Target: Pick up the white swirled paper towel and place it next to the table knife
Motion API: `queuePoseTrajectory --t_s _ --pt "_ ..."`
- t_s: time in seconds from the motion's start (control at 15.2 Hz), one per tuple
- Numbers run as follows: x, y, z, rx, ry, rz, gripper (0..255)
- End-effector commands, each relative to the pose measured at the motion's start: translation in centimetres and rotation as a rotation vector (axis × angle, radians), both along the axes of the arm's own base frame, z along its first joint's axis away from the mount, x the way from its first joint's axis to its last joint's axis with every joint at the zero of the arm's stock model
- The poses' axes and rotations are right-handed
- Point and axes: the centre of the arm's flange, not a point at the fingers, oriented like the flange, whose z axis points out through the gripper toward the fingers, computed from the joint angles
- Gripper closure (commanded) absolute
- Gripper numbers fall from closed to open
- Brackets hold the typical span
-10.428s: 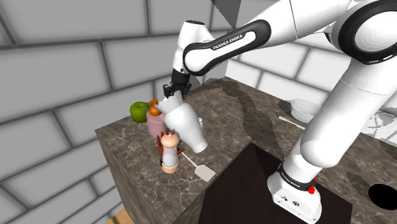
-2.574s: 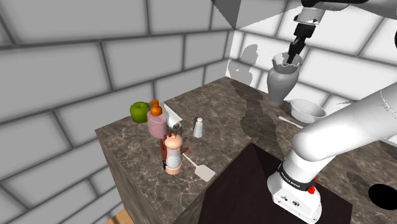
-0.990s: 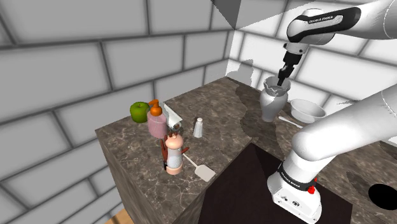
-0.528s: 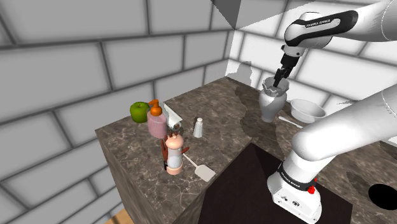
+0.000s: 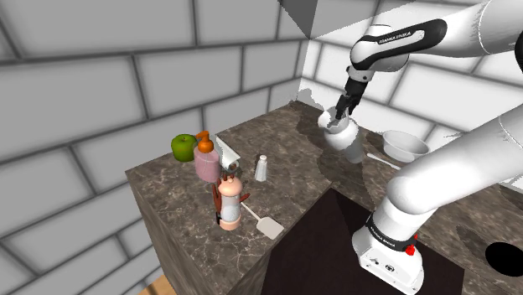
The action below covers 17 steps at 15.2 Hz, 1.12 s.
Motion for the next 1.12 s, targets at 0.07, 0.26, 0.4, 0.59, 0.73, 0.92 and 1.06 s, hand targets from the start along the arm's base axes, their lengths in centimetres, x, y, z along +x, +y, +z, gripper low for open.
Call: queuePoseTrajectory --t_s 0.07,0.26,0.4,0.59,0.73,0.92,1.06 --pt "2.1 2.8 -1.2 0.008 0.003 -0.003 0" --pt "4.4 5.6 -2.5 0.016 0.003 -0.003 0" --pt "6.0 7.5 -3.3 0.021 0.004 -0.004 0" --pt "8.3 10.3 -4.5 0.029 0.004 -0.004 0" --pt "9.9 12.2 -5.3 0.034 0.005 -0.005 0" --pt "12.3 15.1 -6.4 0.042 0.005 -0.005 0" --pt "13.8 17.0 -7.2 0.047 0.006 -0.005 0"
